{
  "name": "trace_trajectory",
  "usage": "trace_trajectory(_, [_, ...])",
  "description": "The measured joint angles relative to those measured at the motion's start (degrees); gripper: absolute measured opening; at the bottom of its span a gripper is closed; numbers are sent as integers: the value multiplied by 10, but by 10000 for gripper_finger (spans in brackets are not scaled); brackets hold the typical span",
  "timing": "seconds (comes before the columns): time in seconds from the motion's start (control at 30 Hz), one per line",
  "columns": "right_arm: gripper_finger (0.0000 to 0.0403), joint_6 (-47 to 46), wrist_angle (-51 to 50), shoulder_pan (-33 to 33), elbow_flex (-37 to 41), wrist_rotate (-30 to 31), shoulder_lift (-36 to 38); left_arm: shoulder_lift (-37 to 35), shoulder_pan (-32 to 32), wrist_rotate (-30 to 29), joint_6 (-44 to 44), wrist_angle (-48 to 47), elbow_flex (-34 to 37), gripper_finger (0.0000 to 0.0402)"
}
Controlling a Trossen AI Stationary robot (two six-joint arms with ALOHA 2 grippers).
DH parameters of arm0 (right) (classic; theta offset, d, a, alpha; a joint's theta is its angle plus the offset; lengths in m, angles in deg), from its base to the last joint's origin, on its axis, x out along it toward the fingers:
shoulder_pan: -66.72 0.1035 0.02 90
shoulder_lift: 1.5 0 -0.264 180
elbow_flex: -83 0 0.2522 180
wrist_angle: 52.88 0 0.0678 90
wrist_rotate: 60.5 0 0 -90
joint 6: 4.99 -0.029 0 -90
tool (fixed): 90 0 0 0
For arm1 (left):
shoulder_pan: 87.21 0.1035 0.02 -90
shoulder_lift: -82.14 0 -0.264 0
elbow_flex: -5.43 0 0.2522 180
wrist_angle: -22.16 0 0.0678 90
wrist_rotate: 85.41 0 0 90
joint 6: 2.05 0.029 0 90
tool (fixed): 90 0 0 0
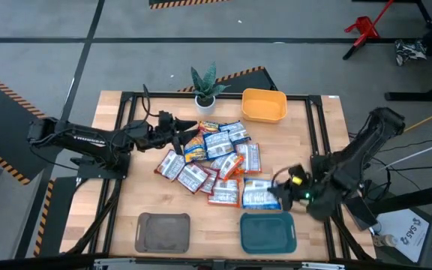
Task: Sort Maruchan noodles
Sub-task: Put the blue noodle pack into the blue bin
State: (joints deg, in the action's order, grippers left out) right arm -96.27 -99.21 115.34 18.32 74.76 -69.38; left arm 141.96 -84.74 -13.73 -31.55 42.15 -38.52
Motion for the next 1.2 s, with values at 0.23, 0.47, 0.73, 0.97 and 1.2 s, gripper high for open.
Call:
trace_trajectory(0.23, [33,-162,50,129,0,145,-112,-1,-16,-2,-16,2,0,244])
trace_trajectory(0.47, [33,-209,137,171,0,134,-209,-1,-55,-1,-31,-5,0,244])
trace_trajectory(0.73, [33,-210,153,160,0,10,-241,0,-95,0,-30,-20,0,244])
trace_trajectory(0.97, [33,-170,144,103,0,-75,-241,0,-106,0,-30,-20,0,244])
trace_trajectory(1.2, [40,-119,144,42,0,-149,-241,0,-106,0,-30,-21,0,244])
